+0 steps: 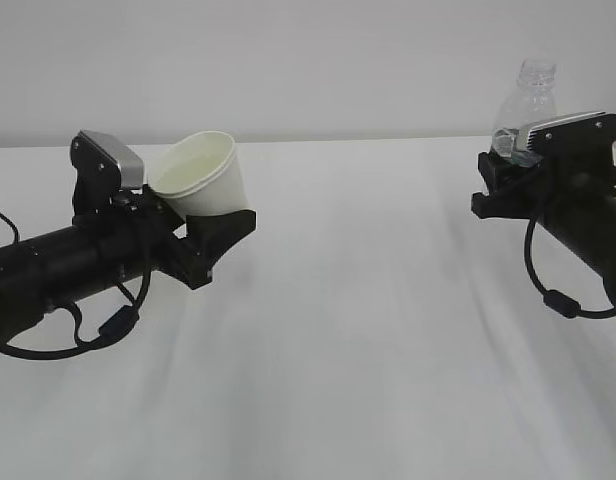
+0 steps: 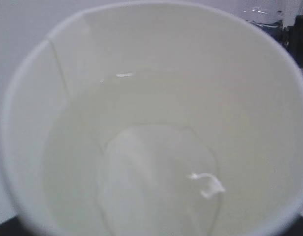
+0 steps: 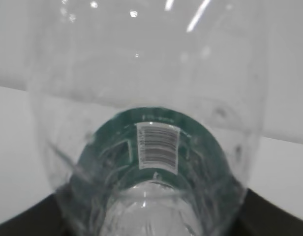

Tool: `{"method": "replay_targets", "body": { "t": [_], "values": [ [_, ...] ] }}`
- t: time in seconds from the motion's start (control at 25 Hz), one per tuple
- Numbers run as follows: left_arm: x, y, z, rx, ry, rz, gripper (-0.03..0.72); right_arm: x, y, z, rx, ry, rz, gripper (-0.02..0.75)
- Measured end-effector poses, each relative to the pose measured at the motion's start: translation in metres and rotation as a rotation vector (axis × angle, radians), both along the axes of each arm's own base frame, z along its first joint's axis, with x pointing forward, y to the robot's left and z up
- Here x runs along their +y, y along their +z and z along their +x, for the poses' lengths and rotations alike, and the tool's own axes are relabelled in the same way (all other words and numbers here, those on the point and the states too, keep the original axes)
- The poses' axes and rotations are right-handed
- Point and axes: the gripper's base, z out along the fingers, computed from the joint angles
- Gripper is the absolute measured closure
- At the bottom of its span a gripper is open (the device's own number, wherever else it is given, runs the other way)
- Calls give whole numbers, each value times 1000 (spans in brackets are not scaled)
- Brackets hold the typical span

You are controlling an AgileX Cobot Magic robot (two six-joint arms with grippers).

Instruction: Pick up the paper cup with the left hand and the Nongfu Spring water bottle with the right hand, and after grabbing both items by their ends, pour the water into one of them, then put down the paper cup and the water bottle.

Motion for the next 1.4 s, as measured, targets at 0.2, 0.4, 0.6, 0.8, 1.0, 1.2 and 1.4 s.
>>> {"method": "replay_targets", "body": {
  "t": [0.2,0.4,0.6,0.8,1.0,1.2,1.4],
  "values": [
    [9,1,5,-7,53,-2,253,0,0,0,0,2,-1,330],
    [16,1,9,-14,93,-2,253,0,0,0,0,2,-1,330],
    [25,2,14,-24,149,0,253,0,0,0,0,2,-1,331],
    [32,2,17,-35,202,1,253,0,0,0,0,2,-1,331],
    [35,3,19,-50,235,11,253,0,0,0,0,2,-1,331],
    [38,3,21,-57,276,11,253,0,0,0,0,2,-1,331],
    [44,4,23,-55,311,5,253,0,0,0,0,2,-1,331]
  ]
}}
